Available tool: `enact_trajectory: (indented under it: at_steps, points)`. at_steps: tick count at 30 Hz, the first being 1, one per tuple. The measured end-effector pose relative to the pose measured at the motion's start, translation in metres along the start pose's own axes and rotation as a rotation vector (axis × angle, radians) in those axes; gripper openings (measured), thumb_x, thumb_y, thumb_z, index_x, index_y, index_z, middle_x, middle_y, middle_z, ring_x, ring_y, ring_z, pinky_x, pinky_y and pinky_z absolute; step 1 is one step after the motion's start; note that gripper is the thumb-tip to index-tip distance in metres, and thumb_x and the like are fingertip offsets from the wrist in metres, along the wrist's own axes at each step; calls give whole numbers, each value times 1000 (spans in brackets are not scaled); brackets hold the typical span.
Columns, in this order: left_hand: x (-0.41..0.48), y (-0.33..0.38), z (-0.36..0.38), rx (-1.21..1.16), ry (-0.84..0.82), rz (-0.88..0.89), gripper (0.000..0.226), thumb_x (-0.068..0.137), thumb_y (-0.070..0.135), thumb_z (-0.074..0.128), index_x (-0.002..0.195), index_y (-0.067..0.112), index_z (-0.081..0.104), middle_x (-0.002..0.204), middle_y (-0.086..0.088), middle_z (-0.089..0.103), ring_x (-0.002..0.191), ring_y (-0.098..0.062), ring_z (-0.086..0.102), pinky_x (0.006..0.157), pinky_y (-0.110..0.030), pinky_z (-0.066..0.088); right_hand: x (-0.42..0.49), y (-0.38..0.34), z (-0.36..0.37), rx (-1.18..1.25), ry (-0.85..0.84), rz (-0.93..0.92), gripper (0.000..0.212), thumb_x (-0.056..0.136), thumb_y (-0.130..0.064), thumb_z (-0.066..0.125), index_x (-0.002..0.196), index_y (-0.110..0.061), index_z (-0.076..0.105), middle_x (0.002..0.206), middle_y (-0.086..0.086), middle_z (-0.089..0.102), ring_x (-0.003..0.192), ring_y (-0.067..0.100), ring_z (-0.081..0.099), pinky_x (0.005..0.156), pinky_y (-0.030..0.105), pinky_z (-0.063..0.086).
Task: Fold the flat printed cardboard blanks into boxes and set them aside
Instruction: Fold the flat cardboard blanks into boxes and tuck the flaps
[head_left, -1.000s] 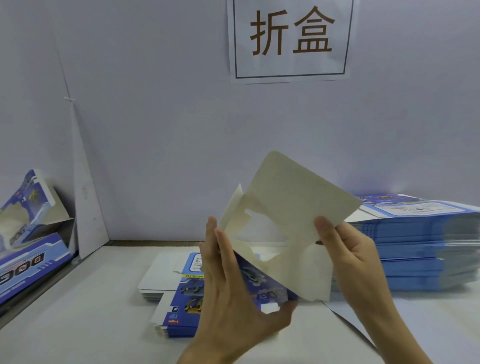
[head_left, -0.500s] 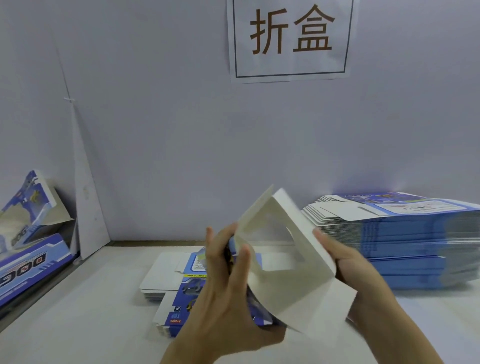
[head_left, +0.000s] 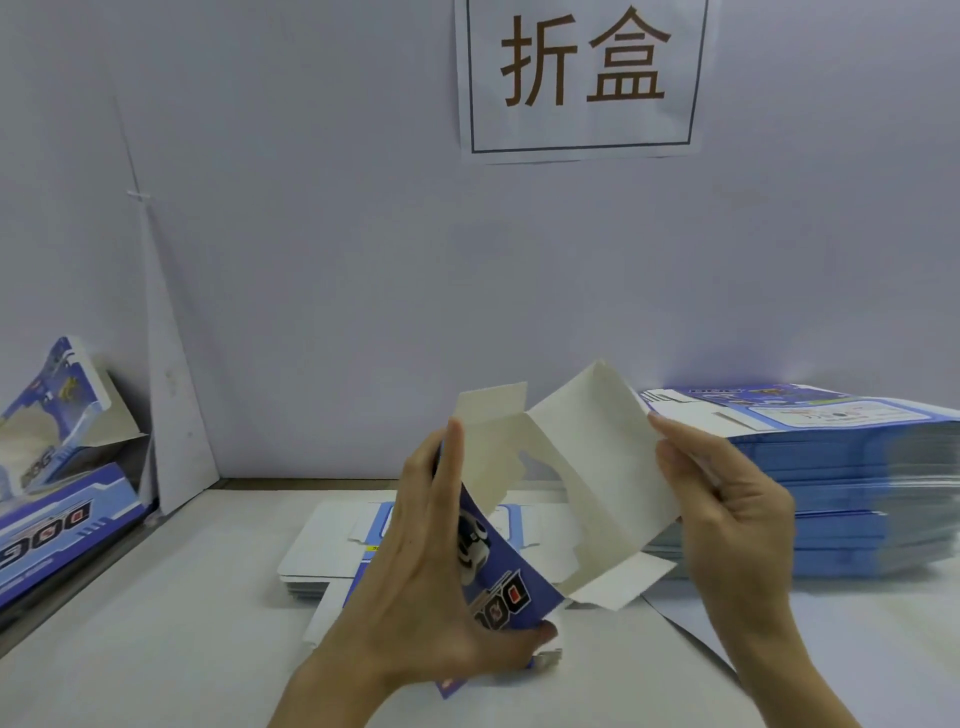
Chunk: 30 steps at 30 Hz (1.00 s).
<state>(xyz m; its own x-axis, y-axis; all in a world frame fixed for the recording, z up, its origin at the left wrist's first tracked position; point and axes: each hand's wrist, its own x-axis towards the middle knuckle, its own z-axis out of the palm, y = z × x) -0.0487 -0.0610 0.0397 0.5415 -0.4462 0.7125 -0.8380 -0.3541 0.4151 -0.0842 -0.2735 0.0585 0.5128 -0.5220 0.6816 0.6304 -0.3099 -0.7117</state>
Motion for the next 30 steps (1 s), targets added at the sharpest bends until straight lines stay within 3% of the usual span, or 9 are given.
enact_trajectory:
  at_steps: [4, 10, 12, 14, 16, 18, 22, 25, 30]
  points:
    - [-1, 2, 3, 52, -36, 4, 141, 50, 66, 80, 144, 46, -23, 151, 24, 2, 138, 1, 22, 100, -16, 32, 0, 3, 0, -56, -4, -84, 33, 96, -10, 58, 102, -41, 68, 90, -30, 70, 78, -7, 61, 66, 6, 45]
    - [0, 2, 1, -10, -20, -79, 140, 47, 67, 79, 142, 53, -22, 147, 34, 8, 133, 13, 23, 93, 2, 30, 11, -5, -13, -24, -112, -92, 25, 88, -33, 57, 98, -51, 71, 89, -29, 71, 81, -8, 63, 69, 6, 46]
    - [1, 3, 0, -97, 84, -146, 141, 45, 62, 82, 142, 54, -21, 143, 36, 12, 133, 14, 24, 95, -3, 35, 14, -5, -16, 252, -320, 161, 46, 80, -38, 63, 122, -56, 55, 100, -18, 73, 86, 4, 69, 75, 17, 53]
    - [4, 4, -1, -201, 190, -222, 141, 44, 61, 83, 142, 55, -19, 144, 31, 17, 136, 7, 26, 104, -23, 41, 10, -1, -18, 236, -623, 358, 81, 73, -43, 79, 134, -62, 30, 127, -14, 64, 108, 10, 67, 89, 29, 53]
    - [7, 6, -1, -331, 284, -316, 143, 39, 65, 85, 140, 60, -15, 150, 21, 22, 138, -6, 34, 107, -44, 41, 0, 3, -14, -50, -1022, 382, 108, 59, -53, 87, 137, -69, 13, 140, -26, 48, 125, -6, 51, 99, 19, 44]
    - [11, 7, -1, -434, 389, -412, 143, 31, 72, 84, 138, 64, -11, 152, 12, 27, 133, -15, 45, 102, -49, 46, -12, 6, -1, -114, -1237, 358, 117, 59, -48, 89, 134, -74, 2, 135, -38, 47, 123, -14, 48, 93, 7, 43]
    - [16, 3, -8, -546, 446, -529, 146, 34, 69, 85, 141, 58, -14, 147, 5, 39, 120, -3, 54, 95, -28, 52, -27, 12, 21, -27, -1079, 277, 103, 69, -16, 83, 130, -70, 19, 123, -28, 60, 104, 1, 66, 79, 15, 54]
    - [14, -11, -28, -565, 341, -581, 135, 51, 57, 88, 146, 49, -8, 141, 4, 48, 118, -2, 55, 92, -20, 48, -26, 11, 23, 31, -808, 272, 82, 63, -22, 78, 120, -65, 40, 113, -18, 68, 96, 9, 70, 75, 20, 56]
    - [-1, -29, -56, -591, -359, -855, 137, 36, 65, 83, 149, 43, 8, 141, 0, 52, 120, -19, 58, 102, -41, 47, -19, 12, 19, 289, -824, 588, 93, 50, -46, 86, 133, -34, 46, 118, 0, 70, 102, 24, 71, 73, 35, 59]
